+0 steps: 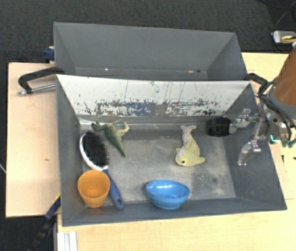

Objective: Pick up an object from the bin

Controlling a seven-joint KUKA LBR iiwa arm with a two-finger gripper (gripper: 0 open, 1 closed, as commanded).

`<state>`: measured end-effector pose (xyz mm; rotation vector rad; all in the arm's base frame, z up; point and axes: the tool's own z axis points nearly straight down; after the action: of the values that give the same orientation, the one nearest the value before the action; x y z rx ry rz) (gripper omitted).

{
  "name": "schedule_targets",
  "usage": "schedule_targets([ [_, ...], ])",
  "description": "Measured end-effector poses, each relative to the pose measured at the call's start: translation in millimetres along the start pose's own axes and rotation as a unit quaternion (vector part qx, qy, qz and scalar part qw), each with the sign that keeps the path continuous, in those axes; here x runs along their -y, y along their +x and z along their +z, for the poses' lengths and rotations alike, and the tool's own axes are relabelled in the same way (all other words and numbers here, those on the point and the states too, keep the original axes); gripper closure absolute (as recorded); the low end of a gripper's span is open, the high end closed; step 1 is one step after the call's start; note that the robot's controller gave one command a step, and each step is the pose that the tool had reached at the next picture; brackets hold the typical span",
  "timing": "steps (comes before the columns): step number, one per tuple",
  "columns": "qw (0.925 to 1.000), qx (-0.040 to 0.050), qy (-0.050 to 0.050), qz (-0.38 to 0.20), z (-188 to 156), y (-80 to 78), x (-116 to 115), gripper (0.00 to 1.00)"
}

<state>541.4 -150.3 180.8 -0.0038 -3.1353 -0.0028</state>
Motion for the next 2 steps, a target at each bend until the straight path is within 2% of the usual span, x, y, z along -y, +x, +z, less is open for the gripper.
schedule_targets([
  [1, 1.0, 0.004, 0.001, -0.001, -4.2, -2.0, -0.7, 1.0],
  [2, 1.0, 0.004, 0.001, -0.001, -4.2, -2.0, -0.8, 0.0],
])
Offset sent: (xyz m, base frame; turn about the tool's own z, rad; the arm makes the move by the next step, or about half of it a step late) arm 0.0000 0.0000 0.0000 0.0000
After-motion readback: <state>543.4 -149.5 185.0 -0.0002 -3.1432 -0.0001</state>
